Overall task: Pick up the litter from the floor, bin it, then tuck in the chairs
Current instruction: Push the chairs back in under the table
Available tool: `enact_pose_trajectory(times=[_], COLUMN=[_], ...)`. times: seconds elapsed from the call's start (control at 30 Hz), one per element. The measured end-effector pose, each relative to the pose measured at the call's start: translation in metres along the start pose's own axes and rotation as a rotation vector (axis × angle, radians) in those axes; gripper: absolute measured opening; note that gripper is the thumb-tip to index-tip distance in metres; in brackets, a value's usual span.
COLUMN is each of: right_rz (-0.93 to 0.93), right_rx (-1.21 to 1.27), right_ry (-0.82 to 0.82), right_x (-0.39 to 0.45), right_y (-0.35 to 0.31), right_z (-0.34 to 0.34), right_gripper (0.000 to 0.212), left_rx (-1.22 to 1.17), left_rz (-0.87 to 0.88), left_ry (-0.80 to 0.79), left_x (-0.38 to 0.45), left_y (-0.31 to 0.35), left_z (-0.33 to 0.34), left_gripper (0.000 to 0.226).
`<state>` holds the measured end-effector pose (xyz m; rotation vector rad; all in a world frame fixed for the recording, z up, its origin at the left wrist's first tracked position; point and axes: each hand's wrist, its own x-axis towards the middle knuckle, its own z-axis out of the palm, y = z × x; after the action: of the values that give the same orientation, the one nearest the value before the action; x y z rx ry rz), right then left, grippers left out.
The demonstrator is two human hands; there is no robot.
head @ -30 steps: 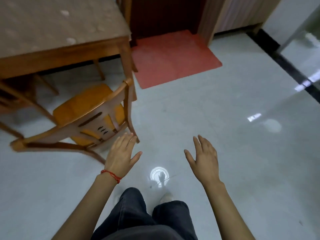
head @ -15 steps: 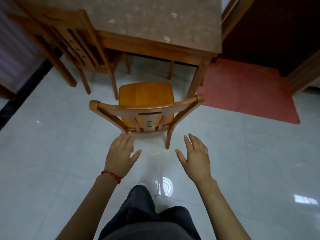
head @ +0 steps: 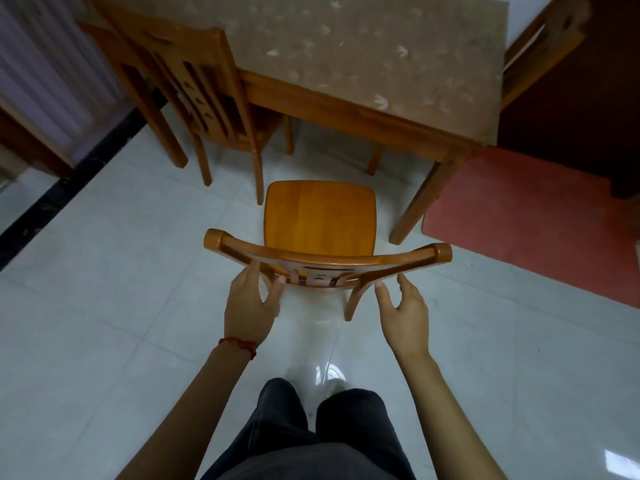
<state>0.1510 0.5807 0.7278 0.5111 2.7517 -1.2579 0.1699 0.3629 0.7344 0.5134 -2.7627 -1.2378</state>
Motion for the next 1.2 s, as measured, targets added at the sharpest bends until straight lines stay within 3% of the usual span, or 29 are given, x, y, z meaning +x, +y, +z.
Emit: enact_pose_trajectory(times=[0.13, 0.3, 0.63, 0.93, 1.2], right_rz=[0.112, 0.176, 0.176, 0.167, 0.200], right_rx=[0.203, 0.285, 0.349, 0.365, 0.390], right_ry=[-0.047, -0.042, 0.013, 0.039, 0.104], right_x=[0.030, 0.049, 0.078, 0.131, 0.180], right_y=[-0.010, -0.014, -0.019, -0.054, -0.101], right_z=[0.000, 0.003, 0.009, 0.035, 0.074], right_gripper=[0.045, 0.038, 0.032, 0.032, 0.031], left_rx=[-0.216, -0.230, -0.267, -0.252, -0.290], left_rz=[-0.296, -0.443, -0.408, -0.353, -0.310], left_ry=[0.078, 0.161, 0.328, 0.325, 0.257], left_x=[0.016, 0.031, 0.058, 0.130, 0.212], left_y=[0.022, 0.031, 0.034, 0.035, 0.023], left_z=[0.014, 0.030, 0.045, 0.036, 0.019], left_gripper=[0.046, 0.048, 0.041, 0.026, 0.035])
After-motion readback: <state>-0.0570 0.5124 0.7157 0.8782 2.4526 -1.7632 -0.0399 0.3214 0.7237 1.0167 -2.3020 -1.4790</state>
